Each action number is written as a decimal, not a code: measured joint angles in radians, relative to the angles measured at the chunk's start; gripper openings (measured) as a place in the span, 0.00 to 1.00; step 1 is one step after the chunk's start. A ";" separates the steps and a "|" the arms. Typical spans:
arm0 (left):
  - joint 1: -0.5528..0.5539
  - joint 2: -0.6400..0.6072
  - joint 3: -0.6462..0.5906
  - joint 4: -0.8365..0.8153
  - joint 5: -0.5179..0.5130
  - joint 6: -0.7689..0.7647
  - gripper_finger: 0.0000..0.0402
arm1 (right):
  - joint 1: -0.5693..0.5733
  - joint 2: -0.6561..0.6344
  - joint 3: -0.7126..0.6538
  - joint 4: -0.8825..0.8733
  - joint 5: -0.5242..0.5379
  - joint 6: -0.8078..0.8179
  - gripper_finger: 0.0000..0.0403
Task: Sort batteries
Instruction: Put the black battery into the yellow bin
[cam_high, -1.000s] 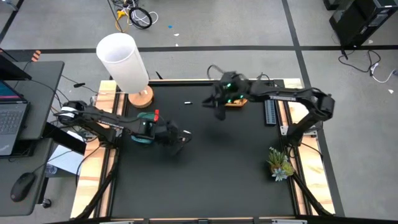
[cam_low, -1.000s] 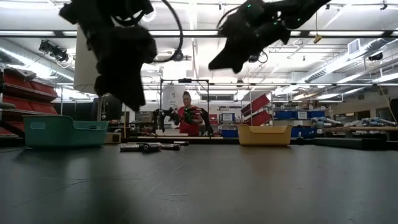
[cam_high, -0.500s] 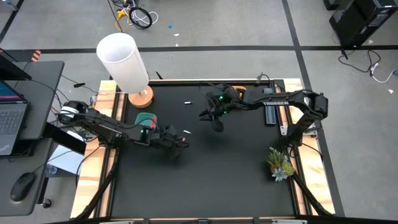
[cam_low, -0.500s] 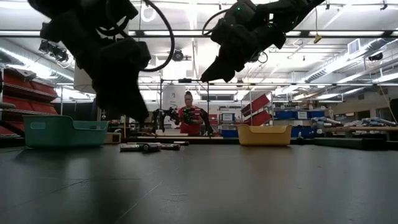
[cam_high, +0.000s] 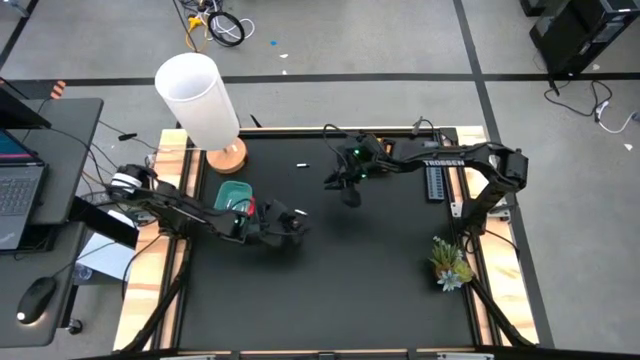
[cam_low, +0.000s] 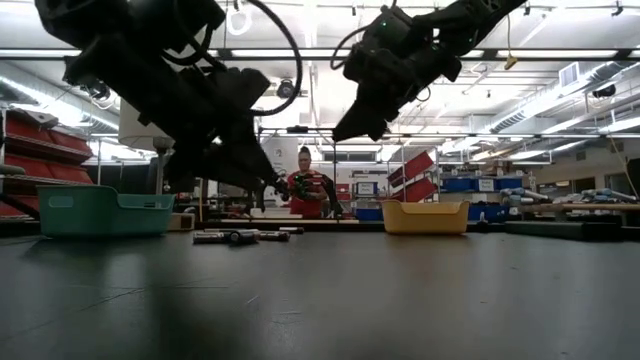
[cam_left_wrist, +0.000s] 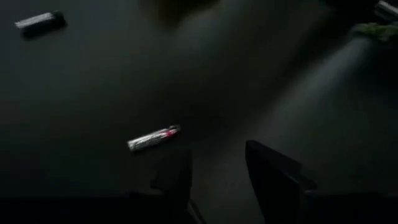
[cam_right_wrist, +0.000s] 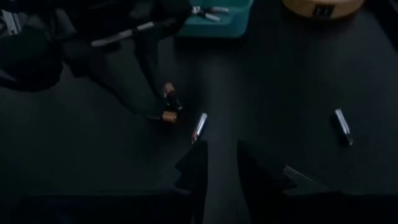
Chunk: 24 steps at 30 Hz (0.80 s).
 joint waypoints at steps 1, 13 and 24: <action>-0.010 0.010 0.000 -0.002 -0.030 -0.015 0.40 | -0.004 0.000 0.000 -0.010 0.000 0.000 0.23; -0.062 0.143 0.012 -0.005 -0.097 -0.156 0.40 | -0.008 -0.004 0.000 -0.051 -0.011 0.000 0.22; -0.064 0.233 0.035 0.001 -0.061 -0.221 0.40 | -0.018 -0.056 0.000 -0.048 -0.011 -0.001 0.21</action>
